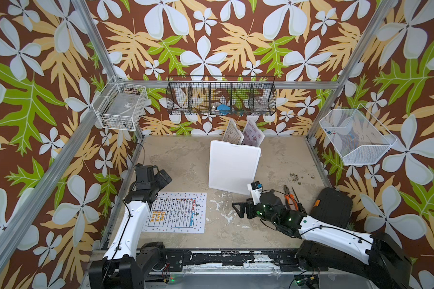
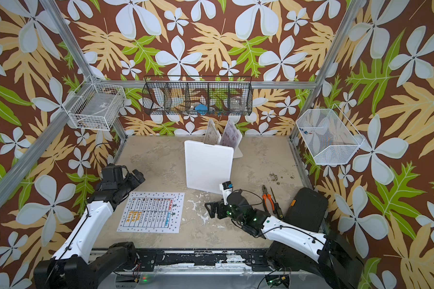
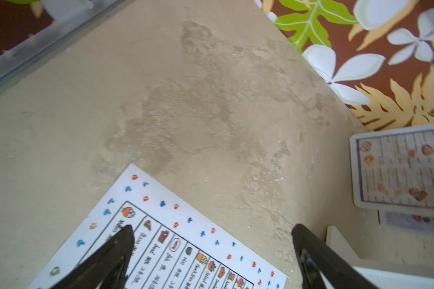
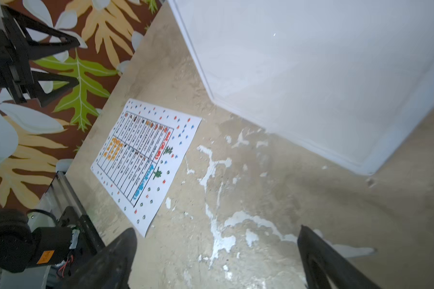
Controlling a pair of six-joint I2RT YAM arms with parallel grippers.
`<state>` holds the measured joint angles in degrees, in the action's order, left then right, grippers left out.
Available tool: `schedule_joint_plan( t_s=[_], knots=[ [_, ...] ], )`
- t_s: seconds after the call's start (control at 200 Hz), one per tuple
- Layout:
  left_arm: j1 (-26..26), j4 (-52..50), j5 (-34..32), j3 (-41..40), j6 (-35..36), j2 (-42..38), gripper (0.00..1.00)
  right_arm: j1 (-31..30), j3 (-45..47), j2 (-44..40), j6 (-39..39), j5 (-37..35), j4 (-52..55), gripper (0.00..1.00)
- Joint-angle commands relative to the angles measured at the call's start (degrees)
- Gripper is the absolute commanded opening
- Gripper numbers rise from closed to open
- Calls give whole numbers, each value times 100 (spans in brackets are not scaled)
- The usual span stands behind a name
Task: Insert the menus into the narrow rack
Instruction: Pick up the menu from the center of the board.
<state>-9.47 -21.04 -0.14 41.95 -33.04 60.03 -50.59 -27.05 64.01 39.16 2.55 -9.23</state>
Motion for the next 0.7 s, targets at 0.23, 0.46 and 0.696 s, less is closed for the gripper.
schedule_joint_plan(
  t_s=[0.23, 0.46, 0.696],
  knots=[
    [-1590, 9, 365, -47, 186, 833, 97, -759, -1217, 1880, 201, 685, -634, 100],
    [-1833, 212, 501, -232, -63, 1334, 94, -759, -1691, 2394, 285, 1038, -656, 100],
    [-1967, 315, 633, -302, -267, 1667, 91, -759, -1728, 2467, 336, 1037, -615, 100]
  ],
)
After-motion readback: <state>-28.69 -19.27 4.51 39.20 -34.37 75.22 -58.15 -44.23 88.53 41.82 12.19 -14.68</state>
